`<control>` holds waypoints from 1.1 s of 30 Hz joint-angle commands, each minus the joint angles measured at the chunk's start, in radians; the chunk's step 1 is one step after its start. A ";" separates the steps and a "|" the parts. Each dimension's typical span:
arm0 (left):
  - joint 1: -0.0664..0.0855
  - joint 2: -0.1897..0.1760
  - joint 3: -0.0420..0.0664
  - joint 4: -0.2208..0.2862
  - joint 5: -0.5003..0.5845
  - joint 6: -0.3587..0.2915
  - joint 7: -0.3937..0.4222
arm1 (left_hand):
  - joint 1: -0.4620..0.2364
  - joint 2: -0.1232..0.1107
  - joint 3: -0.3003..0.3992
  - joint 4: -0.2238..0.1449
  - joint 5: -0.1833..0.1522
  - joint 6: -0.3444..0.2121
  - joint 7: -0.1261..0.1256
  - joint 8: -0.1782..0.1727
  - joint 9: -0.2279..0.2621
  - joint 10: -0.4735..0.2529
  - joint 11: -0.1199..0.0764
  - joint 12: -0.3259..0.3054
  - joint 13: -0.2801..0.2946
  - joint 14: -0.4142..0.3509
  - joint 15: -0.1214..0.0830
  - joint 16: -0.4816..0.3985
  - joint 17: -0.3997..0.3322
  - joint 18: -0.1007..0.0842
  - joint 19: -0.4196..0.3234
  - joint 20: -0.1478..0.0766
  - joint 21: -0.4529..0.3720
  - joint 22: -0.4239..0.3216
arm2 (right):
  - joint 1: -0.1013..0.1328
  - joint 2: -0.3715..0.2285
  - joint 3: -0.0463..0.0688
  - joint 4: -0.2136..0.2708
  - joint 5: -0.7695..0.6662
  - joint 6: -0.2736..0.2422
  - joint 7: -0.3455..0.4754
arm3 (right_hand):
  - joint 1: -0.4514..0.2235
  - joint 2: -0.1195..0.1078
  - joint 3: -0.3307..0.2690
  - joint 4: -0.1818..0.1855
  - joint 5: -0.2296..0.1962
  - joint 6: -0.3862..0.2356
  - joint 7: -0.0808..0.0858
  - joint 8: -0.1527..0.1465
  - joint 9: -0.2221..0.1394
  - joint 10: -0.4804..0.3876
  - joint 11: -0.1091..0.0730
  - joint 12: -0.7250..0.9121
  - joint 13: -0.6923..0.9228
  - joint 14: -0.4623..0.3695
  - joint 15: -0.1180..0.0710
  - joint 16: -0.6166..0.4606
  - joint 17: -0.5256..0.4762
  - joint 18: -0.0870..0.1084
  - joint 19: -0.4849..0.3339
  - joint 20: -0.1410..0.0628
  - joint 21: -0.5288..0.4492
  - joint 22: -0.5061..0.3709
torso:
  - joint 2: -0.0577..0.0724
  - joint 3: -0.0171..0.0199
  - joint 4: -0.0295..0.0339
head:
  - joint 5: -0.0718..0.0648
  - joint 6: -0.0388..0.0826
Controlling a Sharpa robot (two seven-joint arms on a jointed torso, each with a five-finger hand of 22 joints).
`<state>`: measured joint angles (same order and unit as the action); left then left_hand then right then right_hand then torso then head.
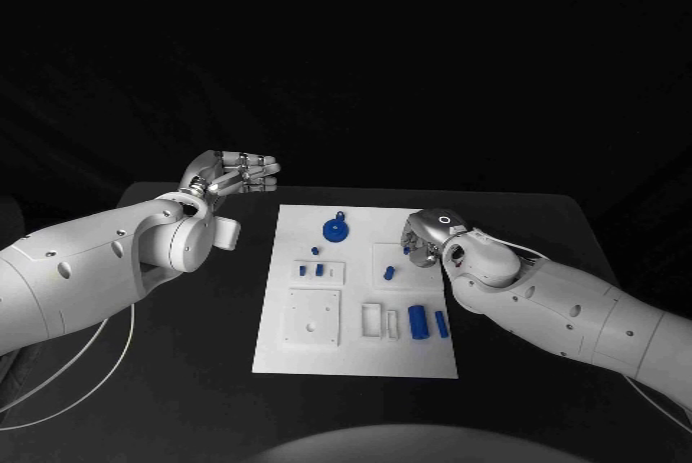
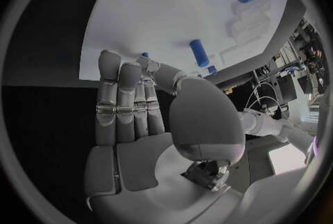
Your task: Assemble the parts on the task board
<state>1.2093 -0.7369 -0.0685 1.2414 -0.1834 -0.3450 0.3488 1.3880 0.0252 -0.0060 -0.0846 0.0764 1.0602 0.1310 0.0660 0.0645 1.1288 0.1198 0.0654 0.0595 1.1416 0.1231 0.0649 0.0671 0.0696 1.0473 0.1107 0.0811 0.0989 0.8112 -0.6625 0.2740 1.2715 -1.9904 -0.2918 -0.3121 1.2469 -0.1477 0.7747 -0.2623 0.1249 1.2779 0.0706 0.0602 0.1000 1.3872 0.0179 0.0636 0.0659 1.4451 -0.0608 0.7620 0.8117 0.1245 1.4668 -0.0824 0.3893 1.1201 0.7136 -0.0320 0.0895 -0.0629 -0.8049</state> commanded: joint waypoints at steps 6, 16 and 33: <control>0.002 0.003 0.001 -0.014 0.009 0.016 0.013 | 0.004 0.009 -0.002 0.006 0.001 0.005 0.000 -0.002 0.000 -0.001 0.008 -0.005 -0.001 -0.002 0.002 -0.004 0.000 0.004 0.005 0.002 0.007 -0.004 | 0.000 -0.014 0.029 0.029 0.071 -0.021 0.005 | -0.013 0.004 -0.008 -0.008 0.023 0.005 0.000 0.004 0.000 0.010 0.001 -0.002 0.001 0.001 -0.009 -0.007 0.002 0.007 0.022 -0.011 0.000 0.013 | -0.001 0.0001 -0.0007 | 0.003 0.005; 0.003 0.003 0.001 -0.026 0.012 0.020 0.009 | 0.004 0.007 -0.005 0.009 -0.004 0.002 0.001 -0.003 0.000 -0.005 0.009 -0.005 -0.001 -0.005 0.003 -0.004 0.000 0.006 0.006 0.004 0.008 -0.009 | 0.001 -0.021 0.039 0.023 0.103 0.055 0.002 | -0.013 0.009 -0.009 -0.010 0.028 -0.004 0.004 0.003 -0.001 -0.001 0.004 -0.002 0.000 0.000 -0.007 -0.012 0.001 0.007 0.018 -0.009 -0.011 0.022 | 0.001 -0.0004 -0.0011 | 0.004 0.005; 0.004 0.002 0.001 -0.028 0.012 0.022 0.008 | 0.006 0.006 -0.007 0.011 -0.008 0.001 0.001 -0.002 0.000 -0.006 0.009 -0.005 -0.001 -0.007 0.004 -0.004 0.000 0.007 0.006 0.005 0.010 -0.013 | 0.001 -0.006 0.032 0.000 0.107 0.078 0.037 | -0.023 -0.058 -0.251 0.100 -0.077 -0.136 0.023 0.003 -0.034 -0.177 0.046 -0.004 -0.006 -0.005 0.027 -0.018 -0.009 0.013 0.036 0.024 -0.087 -0.043 | 0.002 0.0012 0.0004 | 0.006 0.002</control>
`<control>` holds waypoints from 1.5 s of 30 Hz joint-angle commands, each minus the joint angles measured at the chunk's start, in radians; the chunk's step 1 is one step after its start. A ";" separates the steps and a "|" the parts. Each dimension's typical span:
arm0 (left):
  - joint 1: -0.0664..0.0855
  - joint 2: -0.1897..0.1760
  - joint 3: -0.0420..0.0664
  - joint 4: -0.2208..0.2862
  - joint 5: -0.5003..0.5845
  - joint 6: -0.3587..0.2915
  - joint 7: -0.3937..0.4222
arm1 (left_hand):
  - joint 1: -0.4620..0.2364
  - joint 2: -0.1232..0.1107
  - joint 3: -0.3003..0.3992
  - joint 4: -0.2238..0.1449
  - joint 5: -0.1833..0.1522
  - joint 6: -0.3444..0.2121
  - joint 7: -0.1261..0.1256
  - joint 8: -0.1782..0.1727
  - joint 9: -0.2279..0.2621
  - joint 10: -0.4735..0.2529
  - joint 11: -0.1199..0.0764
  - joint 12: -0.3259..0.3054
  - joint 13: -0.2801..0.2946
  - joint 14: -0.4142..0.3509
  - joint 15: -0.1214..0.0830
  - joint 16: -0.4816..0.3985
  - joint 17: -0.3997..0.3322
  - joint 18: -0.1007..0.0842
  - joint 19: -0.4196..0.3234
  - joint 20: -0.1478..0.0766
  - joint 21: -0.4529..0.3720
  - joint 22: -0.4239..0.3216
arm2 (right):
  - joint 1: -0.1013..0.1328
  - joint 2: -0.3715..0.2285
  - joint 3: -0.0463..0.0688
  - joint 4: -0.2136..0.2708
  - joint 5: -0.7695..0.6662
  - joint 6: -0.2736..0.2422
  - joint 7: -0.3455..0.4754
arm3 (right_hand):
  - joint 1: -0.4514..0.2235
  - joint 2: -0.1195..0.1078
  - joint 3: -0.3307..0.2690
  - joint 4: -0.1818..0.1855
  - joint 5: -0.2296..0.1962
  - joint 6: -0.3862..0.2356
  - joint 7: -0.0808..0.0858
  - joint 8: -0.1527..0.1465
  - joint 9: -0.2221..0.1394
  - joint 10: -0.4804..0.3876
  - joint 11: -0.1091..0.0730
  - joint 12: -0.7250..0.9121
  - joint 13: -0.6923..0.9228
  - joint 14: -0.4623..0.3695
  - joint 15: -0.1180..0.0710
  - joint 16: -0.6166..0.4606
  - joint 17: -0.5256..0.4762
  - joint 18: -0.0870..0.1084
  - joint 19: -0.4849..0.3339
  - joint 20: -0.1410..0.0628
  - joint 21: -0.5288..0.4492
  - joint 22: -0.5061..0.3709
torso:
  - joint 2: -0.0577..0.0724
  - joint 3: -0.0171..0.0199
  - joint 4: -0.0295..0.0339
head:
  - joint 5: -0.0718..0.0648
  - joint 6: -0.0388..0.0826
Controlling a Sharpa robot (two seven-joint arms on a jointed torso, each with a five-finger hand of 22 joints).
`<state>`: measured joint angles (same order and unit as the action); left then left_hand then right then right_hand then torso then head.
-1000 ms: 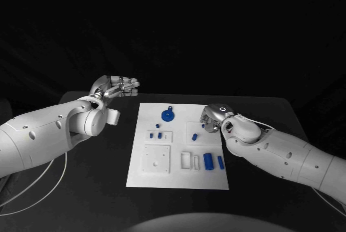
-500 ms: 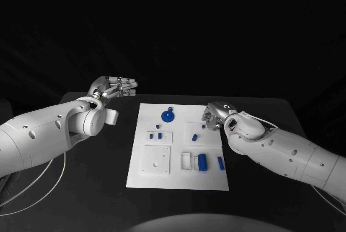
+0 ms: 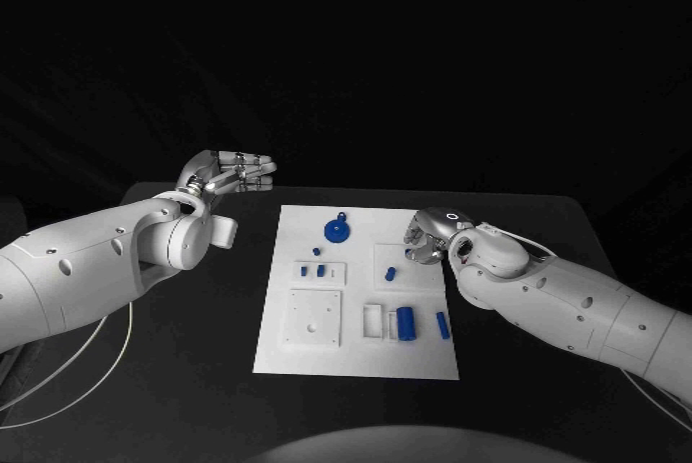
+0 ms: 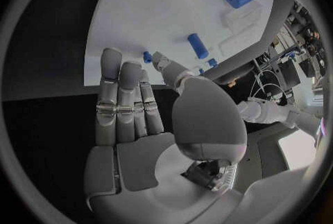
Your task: Assemble the parts on the task board
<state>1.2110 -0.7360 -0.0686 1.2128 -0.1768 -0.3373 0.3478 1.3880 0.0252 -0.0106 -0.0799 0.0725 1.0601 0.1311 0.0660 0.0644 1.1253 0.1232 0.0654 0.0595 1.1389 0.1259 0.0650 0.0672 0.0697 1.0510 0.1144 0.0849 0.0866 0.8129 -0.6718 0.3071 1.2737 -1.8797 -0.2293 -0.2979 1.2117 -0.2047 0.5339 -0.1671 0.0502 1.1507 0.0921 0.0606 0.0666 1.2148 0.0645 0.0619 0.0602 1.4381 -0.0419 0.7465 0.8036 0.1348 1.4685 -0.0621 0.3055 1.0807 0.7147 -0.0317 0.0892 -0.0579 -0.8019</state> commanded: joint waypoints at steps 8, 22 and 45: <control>0.002 0.001 0.001 0.000 0.006 0.016 0.009 | 0.006 0.007 -0.003 0.008 -0.005 0.002 0.001 -0.002 0.001 -0.003 0.006 -0.005 -0.001 -0.005 0.001 -0.004 0.000 0.007 0.002 0.001 0.006 -0.002 | 0.000 0.013 -0.006 -0.007 -0.012 -0.010 0.027 | 0.020 0.004 -0.010 0.015 -0.003 -0.001 0.005 0.003 0.000 0.017 -0.006 -0.002 0.000 0.004 0.006 -0.002 -0.001 0.001 0.038 0.002 0.001 -0.012 | 0.000 -0.0002 0.0007 | 0.003 -0.001; 0.002 0.001 0.001 0.000 0.006 0.019 0.006 | 0.008 0.008 -0.003 0.008 -0.005 0.001 0.001 -0.002 0.001 -0.003 0.006 -0.005 -0.001 -0.005 0.001 -0.004 0.000 0.008 0.003 0.001 0.007 -0.004 | -0.001 0.023 -0.023 -0.021 -0.067 -0.008 0.006 | 0.077 0.052 0.067 -0.031 -0.002 0.075 -0.005 0.004 0.003 0.116 -0.033 -0.001 0.002 0.005 -0.012 0.000 0.004 -0.010 0.035 -0.015 0.022 0.000 | 0.000 -0.0008 -0.0002 | 0.003 -0.004; 0.002 -0.002 0.001 0.000 0.006 0.022 -0.002 | 0.010 0.006 -0.005 0.012 -0.005 -0.003 0.004 -0.002 0.000 -0.010 0.008 -0.005 -0.001 -0.011 0.004 -0.004 0.000 0.008 -0.001 0.004 0.007 -0.009 | -0.001 0.024 -0.030 -0.024 -0.105 -0.014 -0.017 | 0.025 0.017 0.105 -0.056 0.000 0.054 -0.002 0.003 0.001 0.084 -0.023 -0.002 0.002 0.008 -0.007 -0.003 0.002 -0.006 0.034 -0.011 0.024 0.011 | 0.000 -0.0004 0.0000 | 0.003 -0.010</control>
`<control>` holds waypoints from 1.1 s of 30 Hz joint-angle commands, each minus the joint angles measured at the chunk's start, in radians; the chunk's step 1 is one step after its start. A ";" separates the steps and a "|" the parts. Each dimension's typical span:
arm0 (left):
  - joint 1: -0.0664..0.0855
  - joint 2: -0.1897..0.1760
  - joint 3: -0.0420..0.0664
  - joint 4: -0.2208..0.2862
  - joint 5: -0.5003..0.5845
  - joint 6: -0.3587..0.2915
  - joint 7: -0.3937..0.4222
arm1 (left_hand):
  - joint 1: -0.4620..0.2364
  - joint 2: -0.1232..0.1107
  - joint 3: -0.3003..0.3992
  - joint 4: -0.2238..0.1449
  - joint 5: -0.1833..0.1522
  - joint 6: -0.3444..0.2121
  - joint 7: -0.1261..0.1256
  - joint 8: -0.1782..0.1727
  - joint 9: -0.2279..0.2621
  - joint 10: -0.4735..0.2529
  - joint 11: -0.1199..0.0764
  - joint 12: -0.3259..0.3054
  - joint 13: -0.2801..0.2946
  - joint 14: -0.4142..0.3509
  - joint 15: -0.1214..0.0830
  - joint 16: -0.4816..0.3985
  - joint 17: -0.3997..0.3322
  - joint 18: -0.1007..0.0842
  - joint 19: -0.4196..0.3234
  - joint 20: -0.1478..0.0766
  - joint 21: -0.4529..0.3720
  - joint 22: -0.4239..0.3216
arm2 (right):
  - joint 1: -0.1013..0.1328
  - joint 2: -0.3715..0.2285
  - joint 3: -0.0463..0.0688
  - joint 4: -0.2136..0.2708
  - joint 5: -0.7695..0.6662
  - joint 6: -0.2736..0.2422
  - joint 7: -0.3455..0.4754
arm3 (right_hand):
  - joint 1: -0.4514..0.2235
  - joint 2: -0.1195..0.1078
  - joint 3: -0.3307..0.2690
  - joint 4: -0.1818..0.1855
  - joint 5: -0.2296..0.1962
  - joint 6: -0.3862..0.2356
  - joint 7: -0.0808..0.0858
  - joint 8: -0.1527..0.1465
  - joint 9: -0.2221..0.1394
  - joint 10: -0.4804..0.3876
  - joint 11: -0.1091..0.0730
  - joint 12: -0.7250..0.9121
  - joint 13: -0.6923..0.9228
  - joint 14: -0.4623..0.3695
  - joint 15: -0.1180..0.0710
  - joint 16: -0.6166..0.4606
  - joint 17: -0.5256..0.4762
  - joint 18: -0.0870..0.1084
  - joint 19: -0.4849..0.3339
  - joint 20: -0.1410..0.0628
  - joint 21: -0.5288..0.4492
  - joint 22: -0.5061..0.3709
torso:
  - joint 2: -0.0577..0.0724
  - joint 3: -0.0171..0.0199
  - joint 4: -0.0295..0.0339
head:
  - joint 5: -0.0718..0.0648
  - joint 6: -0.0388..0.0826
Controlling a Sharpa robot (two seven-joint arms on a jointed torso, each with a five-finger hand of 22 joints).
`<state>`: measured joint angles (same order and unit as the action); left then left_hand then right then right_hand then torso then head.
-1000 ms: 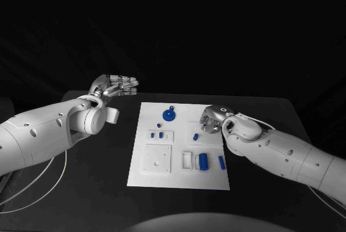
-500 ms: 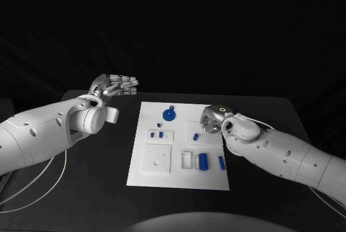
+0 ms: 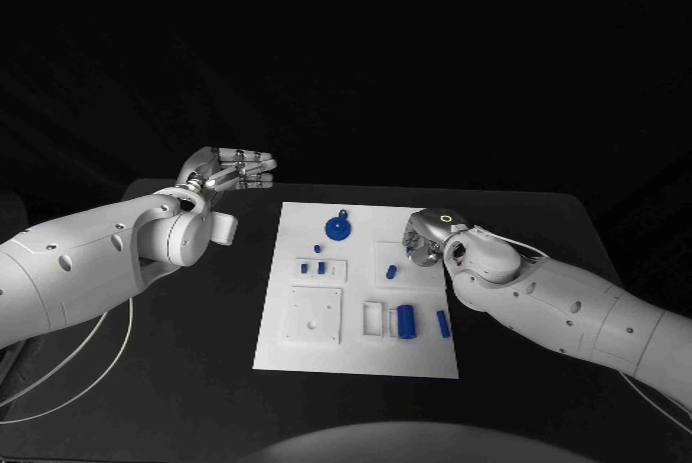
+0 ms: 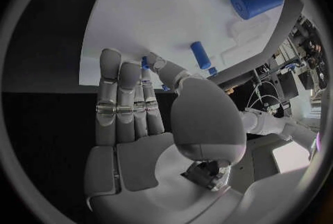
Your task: Assemble the parts on the task board
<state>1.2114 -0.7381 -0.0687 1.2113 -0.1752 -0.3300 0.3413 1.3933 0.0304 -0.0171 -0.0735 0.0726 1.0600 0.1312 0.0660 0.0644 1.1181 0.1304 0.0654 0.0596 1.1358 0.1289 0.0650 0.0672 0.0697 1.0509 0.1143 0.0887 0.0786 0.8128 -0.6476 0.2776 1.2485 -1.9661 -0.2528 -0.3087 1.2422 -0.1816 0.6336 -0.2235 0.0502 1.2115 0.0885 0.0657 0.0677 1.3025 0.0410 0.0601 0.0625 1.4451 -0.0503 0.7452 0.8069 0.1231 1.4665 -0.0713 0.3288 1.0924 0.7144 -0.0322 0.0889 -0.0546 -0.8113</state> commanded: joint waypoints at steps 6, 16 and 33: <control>0.002 0.000 0.001 0.001 0.004 0.015 0.004 | 0.005 0.001 0.002 0.006 -0.005 -0.002 0.004 -0.002 0.001 -0.003 0.001 -0.005 -0.001 -0.008 0.001 -0.004 0.000 0.008 -0.001 0.004 0.003 -0.001 | -0.001 0.001 -0.002 0.000 -0.017 0.013 -0.004 | -0.002 -0.005 0.010 0.000 0.001 -0.006 0.002 -0.002 0.000 -0.003 0.000 0.000 0.000 0.001 0.002 -0.001 -0.002 0.007 0.036 -0.001 0.002 -0.001 | 0.000 0.0002 0.0007 | -0.001 -0.002; 0.002 -0.001 0.001 0.001 0.004 0.015 0.004 | 0.004 0.002 0.002 0.008 -0.004 -0.003 0.004 -0.002 0.001 -0.003 0.002 -0.005 -0.001 -0.009 0.001 -0.004 0.000 0.009 -0.001 0.004 0.003 -0.002 | -0.001 0.004 -0.003 -0.001 -0.006 0.007 0.002 | 0.003 0.012 0.019 0.002 0.004 0.011 -0.001 -0.002 0.002 0.015 -0.005 0.000 0.000 0.001 -0.002 0.004 -0.003 0.009 0.036 -0.003 0.007 0.005 | 0.000 0.0001 0.0006 | -0.001 -0.004; 0.002 0.000 0.001 0.000 0.004 0.017 0.003 | 0.005 0.003 0.002 0.010 -0.004 -0.001 0.003 -0.002 0.001 -0.003 0.001 -0.005 -0.001 -0.009 0.001 -0.004 0.000 0.009 -0.001 0.004 0.004 -0.002 | -0.003 0.009 -0.003 -0.008 -0.015 -0.018 -0.007 | 0.012 0.079 0.004 -0.026 -0.002 0.081 -0.017 -0.001 0.010 0.084 -0.029 0.001 0.002 0.005 -0.021 0.003 -0.001 -0.009 0.037 -0.024 0.030 0.016 | 0.000 -0.0004 0.0005 | -0.001 -0.004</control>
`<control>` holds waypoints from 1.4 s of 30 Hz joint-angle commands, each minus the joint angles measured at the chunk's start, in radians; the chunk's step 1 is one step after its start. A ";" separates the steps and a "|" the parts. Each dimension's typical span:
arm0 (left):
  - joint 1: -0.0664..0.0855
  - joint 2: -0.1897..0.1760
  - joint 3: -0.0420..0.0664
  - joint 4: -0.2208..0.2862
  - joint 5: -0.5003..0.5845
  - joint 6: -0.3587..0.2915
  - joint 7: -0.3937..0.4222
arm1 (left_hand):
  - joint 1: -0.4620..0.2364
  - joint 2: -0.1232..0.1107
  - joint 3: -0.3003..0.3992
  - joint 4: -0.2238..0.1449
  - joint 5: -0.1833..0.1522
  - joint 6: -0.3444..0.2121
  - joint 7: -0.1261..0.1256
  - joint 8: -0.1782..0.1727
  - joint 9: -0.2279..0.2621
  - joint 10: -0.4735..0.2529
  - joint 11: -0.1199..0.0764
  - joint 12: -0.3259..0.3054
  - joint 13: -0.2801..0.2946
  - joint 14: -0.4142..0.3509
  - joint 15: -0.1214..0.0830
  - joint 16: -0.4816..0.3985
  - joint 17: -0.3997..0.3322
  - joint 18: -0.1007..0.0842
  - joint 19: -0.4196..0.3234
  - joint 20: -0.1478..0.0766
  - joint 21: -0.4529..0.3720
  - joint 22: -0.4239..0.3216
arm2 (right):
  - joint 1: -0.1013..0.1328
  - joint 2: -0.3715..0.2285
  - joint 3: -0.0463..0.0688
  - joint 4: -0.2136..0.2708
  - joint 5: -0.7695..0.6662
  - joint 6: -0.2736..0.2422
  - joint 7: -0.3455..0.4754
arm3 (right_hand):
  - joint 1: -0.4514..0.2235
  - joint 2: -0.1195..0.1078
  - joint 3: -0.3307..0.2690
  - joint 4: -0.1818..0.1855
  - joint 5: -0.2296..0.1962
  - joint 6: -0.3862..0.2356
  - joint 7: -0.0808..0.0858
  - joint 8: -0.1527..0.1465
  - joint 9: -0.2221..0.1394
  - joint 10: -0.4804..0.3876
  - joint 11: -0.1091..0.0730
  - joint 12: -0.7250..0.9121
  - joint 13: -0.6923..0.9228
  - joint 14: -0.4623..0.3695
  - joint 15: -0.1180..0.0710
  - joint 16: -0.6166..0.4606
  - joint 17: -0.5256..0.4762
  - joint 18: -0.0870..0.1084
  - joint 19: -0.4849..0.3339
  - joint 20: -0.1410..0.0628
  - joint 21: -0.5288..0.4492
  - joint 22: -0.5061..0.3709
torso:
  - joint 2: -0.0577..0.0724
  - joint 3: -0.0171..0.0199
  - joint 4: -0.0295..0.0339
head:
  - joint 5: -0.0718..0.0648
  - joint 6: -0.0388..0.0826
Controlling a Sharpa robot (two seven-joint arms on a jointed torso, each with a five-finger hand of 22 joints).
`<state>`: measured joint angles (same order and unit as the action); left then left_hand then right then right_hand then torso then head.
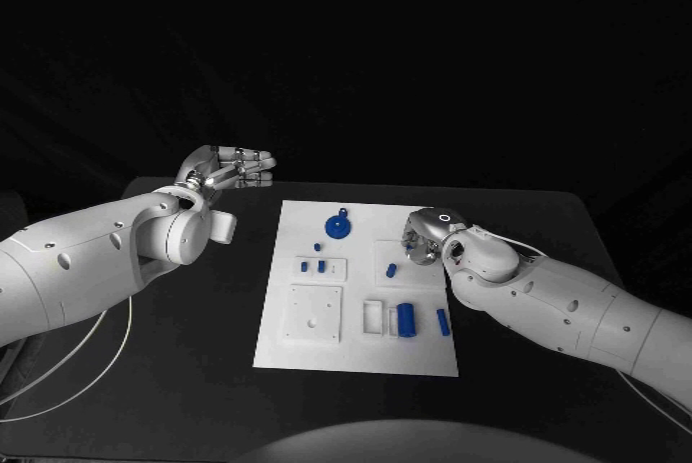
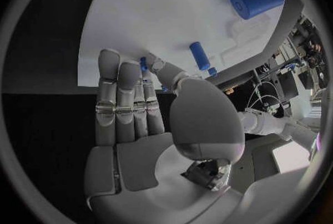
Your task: Assemble the parts on the task board
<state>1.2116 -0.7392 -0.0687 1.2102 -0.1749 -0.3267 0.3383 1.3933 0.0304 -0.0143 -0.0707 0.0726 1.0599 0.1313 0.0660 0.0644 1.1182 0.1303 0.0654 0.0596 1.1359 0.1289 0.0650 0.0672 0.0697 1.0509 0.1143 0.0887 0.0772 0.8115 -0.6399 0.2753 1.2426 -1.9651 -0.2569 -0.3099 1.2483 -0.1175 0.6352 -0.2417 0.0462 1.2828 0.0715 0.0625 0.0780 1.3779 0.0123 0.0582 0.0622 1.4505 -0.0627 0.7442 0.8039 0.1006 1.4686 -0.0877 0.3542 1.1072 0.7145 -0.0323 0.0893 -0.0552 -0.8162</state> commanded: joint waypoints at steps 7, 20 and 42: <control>0.002 0.001 0.001 -0.003 0.004 0.015 0.005 | 0.007 0.004 0.001 0.007 -0.004 0.000 0.002 -0.002 0.001 -0.004 0.001 -0.005 -0.001 -0.009 0.001 -0.004 0.000 0.009 -0.002 0.004 0.003 -0.001 | -0.002 0.001 -0.001 -0.002 -0.025 -0.042 -0.011 | 0.003 0.020 0.002 -0.019 0.002 0.013 -0.001 0.002 0.000 0.013 -0.001 0.003 0.002 0.000 -0.011 0.002 0.006 0.012 0.035 -0.011 0.011 0.006 | 0.000 0.0001 -0.0001 | 0.000 0.000; 0.002 0.003 0.001 -0.020 0.007 0.015 0.004 | 0.008 0.004 0.001 0.008 -0.004 0.000 0.002 -0.002 0.001 -0.004 0.001 -0.005 -0.001 -0.009 0.001 -0.004 0.000 0.009 -0.001 0.004 0.004 -0.001 | -0.001 -0.030 0.030 0.063 0.015 -0.062 -0.012 | -0.002 0.018 0.007 -0.022 0.002 0.016 -0.002 0.002 0.001 0.017 -0.002 0.003 0.002 0.001 -0.012 0.000 0.010 0.011 0.036 -0.012 0.019 0.011 | -0.003 -0.0012 -0.0005 | 0.001 0.004; 0.002 0.047 0.001 -0.056 0.015 0.004 0.011 | 0.011 0.007 0.002 0.010 -0.004 0.001 0.001 -0.002 0.000 -0.001 0.000 -0.005 -0.001 -0.006 0.000 -0.004 0.000 0.010 0.001 0.004 0.005 -0.001 | -0.028 -0.031 0.084 0.244 0.139 -0.099 0.058 | -0.001 0.020 0.006 -0.020 0.002 0.014 -0.001 0.002 0.001 0.015 -0.002 0.003 0.002 0.002 -0.012 -0.004 0.011 0.011 0.036 -0.012 0.023 0.012 | -0.016 -0.0128 0.0045 | 0.062 0.014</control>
<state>1.2117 -0.6965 -0.0690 1.1560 -0.1675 -0.3250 0.3371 1.3973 0.0344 -0.0116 -0.0680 0.0726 1.0598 0.1314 0.0661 0.0644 1.1183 0.1303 0.0654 0.0596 1.1359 0.1289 0.0650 0.0672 0.0697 1.0509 0.1143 0.0887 0.0775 0.7867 -0.6746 0.3596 1.4791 -1.8539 -0.3374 -0.2868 1.2490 -0.1065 0.6389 -0.2624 0.0464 1.2929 0.0683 0.0597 0.0778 1.3814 0.0156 0.0576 0.0626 1.4518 -0.0704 0.7442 0.8138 0.1009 1.4649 -0.0910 0.3738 1.1186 0.7016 -0.0408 0.0894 -0.0045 -0.8022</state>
